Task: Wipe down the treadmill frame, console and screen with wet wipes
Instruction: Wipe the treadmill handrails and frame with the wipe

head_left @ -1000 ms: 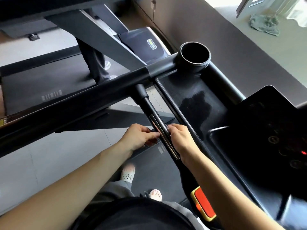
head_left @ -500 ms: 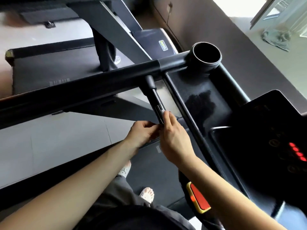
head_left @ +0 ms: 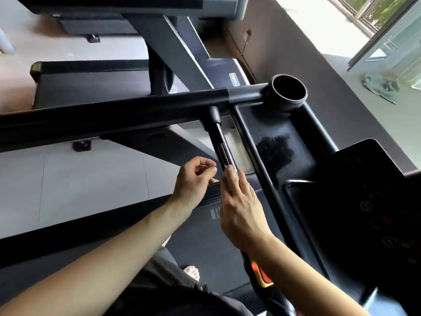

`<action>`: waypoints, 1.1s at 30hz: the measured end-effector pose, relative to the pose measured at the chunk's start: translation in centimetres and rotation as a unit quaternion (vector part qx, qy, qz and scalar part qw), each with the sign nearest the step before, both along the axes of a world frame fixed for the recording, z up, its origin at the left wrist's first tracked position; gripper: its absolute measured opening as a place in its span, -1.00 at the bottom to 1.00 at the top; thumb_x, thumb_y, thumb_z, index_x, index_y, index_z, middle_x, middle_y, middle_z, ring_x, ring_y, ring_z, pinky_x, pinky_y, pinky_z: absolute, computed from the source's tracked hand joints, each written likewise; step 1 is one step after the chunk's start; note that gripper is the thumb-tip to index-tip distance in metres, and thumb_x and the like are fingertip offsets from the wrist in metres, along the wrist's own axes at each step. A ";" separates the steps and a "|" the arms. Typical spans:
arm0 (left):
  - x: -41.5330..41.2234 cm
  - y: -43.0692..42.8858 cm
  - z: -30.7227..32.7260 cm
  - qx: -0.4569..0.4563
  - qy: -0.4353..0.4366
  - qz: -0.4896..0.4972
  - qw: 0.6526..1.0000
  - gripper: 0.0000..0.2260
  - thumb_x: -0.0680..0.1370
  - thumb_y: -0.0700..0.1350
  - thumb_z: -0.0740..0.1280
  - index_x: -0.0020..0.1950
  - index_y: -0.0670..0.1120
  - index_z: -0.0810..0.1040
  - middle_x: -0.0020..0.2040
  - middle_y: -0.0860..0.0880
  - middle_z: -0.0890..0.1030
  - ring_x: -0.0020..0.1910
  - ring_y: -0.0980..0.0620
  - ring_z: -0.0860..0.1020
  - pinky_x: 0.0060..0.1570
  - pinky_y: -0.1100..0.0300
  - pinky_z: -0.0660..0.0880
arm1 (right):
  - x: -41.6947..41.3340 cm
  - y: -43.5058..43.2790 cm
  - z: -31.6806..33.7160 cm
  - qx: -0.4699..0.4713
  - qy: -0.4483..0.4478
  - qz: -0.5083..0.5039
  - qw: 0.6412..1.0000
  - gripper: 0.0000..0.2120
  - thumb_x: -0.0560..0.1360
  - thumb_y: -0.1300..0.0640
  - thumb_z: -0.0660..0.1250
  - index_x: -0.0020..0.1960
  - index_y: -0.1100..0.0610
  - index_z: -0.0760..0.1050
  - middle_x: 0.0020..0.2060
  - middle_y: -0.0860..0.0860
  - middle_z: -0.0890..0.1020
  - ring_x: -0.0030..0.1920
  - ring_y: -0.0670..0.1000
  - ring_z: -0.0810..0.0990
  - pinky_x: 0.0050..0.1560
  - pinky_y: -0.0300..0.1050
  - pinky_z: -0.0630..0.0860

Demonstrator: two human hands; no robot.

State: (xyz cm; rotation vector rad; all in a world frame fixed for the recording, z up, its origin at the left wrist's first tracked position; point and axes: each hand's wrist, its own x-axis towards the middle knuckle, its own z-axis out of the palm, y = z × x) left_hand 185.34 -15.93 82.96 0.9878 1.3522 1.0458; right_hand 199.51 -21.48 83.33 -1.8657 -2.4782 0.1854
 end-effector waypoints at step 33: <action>4.4 0.0 -2.9 -0.264 -0.301 0.036 0.916 -0.75 0.54 -0.17 0.18 -0.09 -0.23 0.63 -0.09 -0.23 0.70 -0.13 -0.16 0.65 0.00 0.03 0.58 | 1.9 1.2 -0.2 -0.011 0.394 -0.231 0.890 -0.68 0.49 0.12 0.24 0.23 0.07 0.49 0.07 -0.04 0.64 0.11 0.02 0.63 0.14 0.17 0.57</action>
